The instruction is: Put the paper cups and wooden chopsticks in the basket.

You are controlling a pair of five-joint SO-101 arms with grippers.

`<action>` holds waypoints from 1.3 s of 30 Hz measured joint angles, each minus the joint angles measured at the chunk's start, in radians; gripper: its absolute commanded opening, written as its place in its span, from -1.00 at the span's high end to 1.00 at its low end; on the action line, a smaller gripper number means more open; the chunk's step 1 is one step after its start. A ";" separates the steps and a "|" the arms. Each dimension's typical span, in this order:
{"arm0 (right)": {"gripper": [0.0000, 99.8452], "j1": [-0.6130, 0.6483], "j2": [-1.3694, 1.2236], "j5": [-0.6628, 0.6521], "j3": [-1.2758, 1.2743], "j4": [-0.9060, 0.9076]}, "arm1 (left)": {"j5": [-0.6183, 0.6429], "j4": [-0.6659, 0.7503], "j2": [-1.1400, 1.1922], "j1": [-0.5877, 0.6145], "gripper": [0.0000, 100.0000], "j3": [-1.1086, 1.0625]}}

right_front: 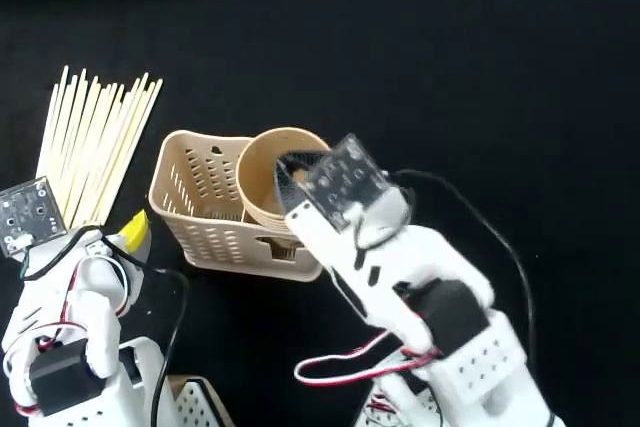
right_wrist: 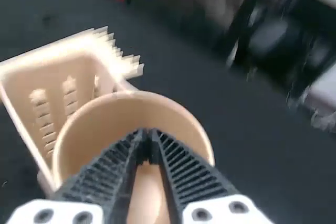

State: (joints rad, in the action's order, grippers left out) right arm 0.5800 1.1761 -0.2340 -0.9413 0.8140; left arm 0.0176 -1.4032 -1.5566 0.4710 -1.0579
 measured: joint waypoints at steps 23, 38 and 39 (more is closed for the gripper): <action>0.98 0.002 -0.003 -0.038 -0.180 -0.175 | 0.000 0.000 0.000 0.000 0.39 0.000; 0.98 0.006 0.117 -0.077 0.548 0.499 | -0.037 0.000 0.000 0.021 0.39 0.000; 0.98 0.008 0.153 -0.077 0.585 0.520 | -0.043 0.000 0.000 0.037 0.39 0.002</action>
State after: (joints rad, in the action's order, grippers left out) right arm 0.5877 1.3295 -0.3107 -0.3567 1.3341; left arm -0.0253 -1.4032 -1.5566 0.5079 -1.0564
